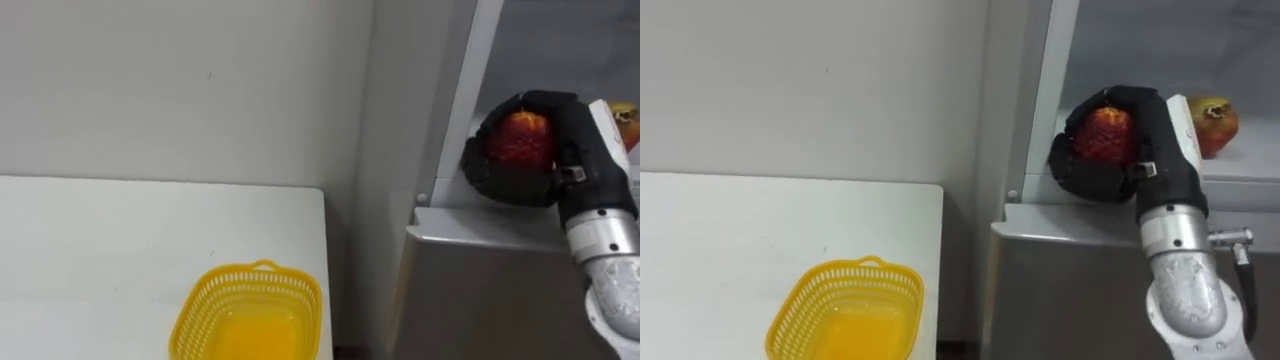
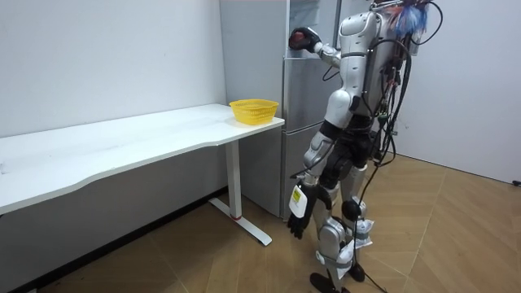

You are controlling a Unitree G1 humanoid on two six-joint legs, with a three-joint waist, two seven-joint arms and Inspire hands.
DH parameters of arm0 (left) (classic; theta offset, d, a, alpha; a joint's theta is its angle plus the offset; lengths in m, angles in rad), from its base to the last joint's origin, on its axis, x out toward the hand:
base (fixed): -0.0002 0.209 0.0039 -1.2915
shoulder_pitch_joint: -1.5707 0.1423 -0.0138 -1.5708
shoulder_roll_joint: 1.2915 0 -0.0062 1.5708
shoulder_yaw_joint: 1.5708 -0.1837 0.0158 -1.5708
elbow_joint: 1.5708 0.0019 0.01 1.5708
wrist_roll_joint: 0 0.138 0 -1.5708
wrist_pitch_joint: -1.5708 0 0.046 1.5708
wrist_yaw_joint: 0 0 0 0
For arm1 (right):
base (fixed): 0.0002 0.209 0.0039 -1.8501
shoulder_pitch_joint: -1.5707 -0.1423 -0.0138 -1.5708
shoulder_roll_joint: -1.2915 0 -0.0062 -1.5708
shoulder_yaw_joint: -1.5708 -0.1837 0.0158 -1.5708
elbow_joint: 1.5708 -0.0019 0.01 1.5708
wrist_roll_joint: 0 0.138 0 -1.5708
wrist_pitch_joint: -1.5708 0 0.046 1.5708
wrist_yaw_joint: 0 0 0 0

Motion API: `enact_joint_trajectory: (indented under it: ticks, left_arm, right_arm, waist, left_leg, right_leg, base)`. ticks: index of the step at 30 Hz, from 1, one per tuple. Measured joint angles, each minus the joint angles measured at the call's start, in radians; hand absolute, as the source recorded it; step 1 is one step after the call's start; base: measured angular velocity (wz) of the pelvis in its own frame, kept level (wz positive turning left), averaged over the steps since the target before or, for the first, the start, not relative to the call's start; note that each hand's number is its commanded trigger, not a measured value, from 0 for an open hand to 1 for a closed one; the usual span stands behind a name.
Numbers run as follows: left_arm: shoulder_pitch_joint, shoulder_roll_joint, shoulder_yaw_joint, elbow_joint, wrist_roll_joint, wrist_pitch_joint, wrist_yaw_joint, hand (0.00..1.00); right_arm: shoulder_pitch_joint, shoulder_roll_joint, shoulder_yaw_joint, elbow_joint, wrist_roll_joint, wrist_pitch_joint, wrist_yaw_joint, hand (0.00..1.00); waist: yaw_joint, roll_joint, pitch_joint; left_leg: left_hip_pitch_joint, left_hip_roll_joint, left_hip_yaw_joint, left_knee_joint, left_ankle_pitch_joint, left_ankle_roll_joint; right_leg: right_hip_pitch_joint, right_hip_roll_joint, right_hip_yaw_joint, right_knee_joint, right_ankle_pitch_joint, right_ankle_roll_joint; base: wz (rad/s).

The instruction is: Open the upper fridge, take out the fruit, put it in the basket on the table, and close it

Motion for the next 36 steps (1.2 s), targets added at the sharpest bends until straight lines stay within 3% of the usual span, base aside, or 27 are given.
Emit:
enact_joint_trajectory:
  ticks: [4,8,12,16,20,26,32,36]
  left_arm:
    - [-0.001,-0.003,-0.010,0.007,0.000,-0.022,0.018,0.00]
    - [-0.008,-0.005,-0.031,0.022,0.000,-0.050,0.027,0.00]
    - [-0.006,-0.018,-0.053,0.044,0.000,-0.071,0.037,0.00]
    - [-0.004,-0.030,-0.077,0.070,-0.001,-0.082,0.035,0.00]
    - [-0.004,-0.036,-0.099,0.066,-0.003,-0.097,0.030,0.00]
    - [-0.036,-0.035,-0.116,0.064,-0.002,-0.118,0.018,0.00]
    - [-0.054,-0.017,-0.116,0.066,0.000,-0.125,-0.003,0.00]
    - [-0.072,-0.016,-0.116,0.066,0.000,-0.126,-0.002,0.00]
  right_arm:
    - [0.084,0.042,0.054,-0.123,-0.039,-0.014,-0.004,1.00]
    - [0.158,0.097,0.129,-0.172,-0.057,-0.054,-0.005,1.00]
    - [0.183,0.129,0.147,-0.220,-0.117,-0.082,-0.009,1.00]
    - [0.185,0.130,0.164,-0.274,-0.165,-0.149,-0.034,1.00]
    - [0.189,0.130,0.218,-0.289,-0.333,-0.210,-0.075,1.00]
    - [0.232,0.122,0.325,-0.285,-0.450,-0.225,-0.056,1.00]
    - [0.235,0.083,0.375,-0.260,-0.485,-0.227,0.006,1.00]
    - [0.227,0.080,0.374,-0.221,-0.487,-0.222,0.015,1.00]
  waist:
    - [0.005,0.001,0.0003]
    - [0.004,0.003,0.0018]
    - [0.003,0.016,0.0097]
    - [0.001,0.020,0.0112]
    - [0.002,0.019,0.0090]
    - [0.012,0.000,-0.0004]
    - [0.023,-0.015,0.0073]
    - [0.055,-0.023,0.0204]
  left_leg:
    - [0.001,0.002,0.017,0.001,0.002,-0.002]
    - [-0.001,0.002,0.025,0.001,0.002,-0.002]
    - [-0.003,0.002,0.025,-0.008,0.000,0.000]
    - [-0.004,0.003,0.024,-0.007,0.000,0.000]
    - [-0.003,0.003,0.025,-0.007,0.000,-0.001]
    - [-0.001,0.003,0.026,-0.007,0.001,-0.002]
    - [-0.005,0.002,0.018,-0.015,0.001,-0.001]
    - [-0.006,0.002,0.014,-0.016,0.001,-0.001]
  right_leg:
    - [-0.006,0.003,0.021,0.000,0.000,0.000]
    - [-0.013,0.003,0.028,0.003,0.000,0.000]
    - [-0.013,0.002,0.026,0.008,0.001,0.000]
    - [-0.014,0.002,0.024,0.008,0.001,-0.001]
    - [-0.013,0.003,0.026,0.004,0.002,-0.003]
    - [-0.013,0.006,0.039,0.004,0.002,-0.003]
    - [-0.011,0.003,0.026,0.003,0.003,0.000]
    - [-0.010,0.004,0.025,0.002,0.003,0.000]
  base:
    - [-0.15]
    - [-0.04]
    - [-0.01]
    - [0.00]
    - [0.00]
    - [-0.01]
    - [0.04]
    - [0.01]
